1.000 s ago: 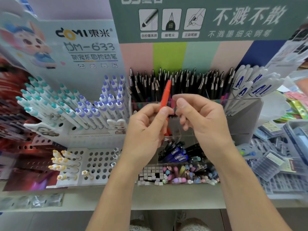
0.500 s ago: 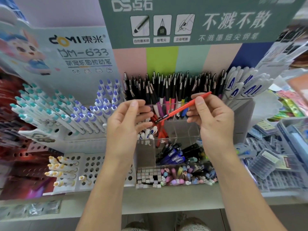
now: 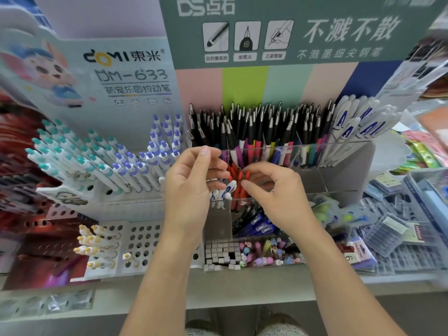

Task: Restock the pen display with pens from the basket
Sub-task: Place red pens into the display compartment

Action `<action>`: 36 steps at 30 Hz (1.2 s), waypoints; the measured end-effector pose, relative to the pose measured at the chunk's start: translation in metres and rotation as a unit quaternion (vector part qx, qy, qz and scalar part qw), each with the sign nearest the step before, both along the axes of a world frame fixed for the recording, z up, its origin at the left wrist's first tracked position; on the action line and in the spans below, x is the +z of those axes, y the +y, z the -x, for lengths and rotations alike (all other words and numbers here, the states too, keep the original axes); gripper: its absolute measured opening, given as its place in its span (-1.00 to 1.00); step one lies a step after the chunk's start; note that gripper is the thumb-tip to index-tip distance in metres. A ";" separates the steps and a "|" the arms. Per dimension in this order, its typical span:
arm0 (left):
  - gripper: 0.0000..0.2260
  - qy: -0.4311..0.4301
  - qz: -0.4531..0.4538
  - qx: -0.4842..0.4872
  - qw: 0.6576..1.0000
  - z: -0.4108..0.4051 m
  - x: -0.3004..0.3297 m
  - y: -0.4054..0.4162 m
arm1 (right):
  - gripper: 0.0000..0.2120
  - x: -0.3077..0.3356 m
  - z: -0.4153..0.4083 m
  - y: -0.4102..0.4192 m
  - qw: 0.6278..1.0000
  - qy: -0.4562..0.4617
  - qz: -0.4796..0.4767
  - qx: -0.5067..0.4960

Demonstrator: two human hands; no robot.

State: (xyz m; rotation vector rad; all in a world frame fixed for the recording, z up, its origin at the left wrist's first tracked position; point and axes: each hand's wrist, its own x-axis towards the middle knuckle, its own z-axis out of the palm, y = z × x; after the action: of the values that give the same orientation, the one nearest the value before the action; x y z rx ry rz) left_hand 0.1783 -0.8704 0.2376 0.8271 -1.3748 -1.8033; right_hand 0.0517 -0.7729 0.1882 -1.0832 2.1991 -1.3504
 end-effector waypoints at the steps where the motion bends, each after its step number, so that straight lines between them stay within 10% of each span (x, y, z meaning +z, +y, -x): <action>1: -0.78 -0.001 0.002 -0.006 1.000 0.000 0.000 0.001 | -0.85 -0.001 -0.003 -0.001 1.000 0.002 -0.001 0.000; 6: -0.82 -0.001 0.019 -0.029 0.999 -0.001 -0.005 0.005 | -0.80 -0.007 -0.021 -0.004 0.996 0.089 -0.009 0.007; 11: -0.84 0.007 0.022 -0.048 0.999 -0.004 -0.007 0.004 | -0.52 0.000 -0.032 -0.002 0.998 -0.029 0.008 -0.064; 20: -0.81 -0.033 0.017 -0.231 0.972 0.035 -0.010 0.085 | -0.80 0.022 -0.017 0.117 0.961 -0.070 0.040 -0.263; 36: -0.91 -0.189 -0.055 -0.644 0.739 0.042 -0.072 0.601 | -0.92 -0.079 -0.149 0.645 0.611 -0.242 0.050 -0.752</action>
State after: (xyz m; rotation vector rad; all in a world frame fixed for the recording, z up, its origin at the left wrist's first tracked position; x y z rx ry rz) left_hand 0.1363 -0.2692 0.1655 0.1784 -2.4819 -2.8191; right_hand 0.2009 -0.1275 0.1097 1.5148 2.3081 -1.8280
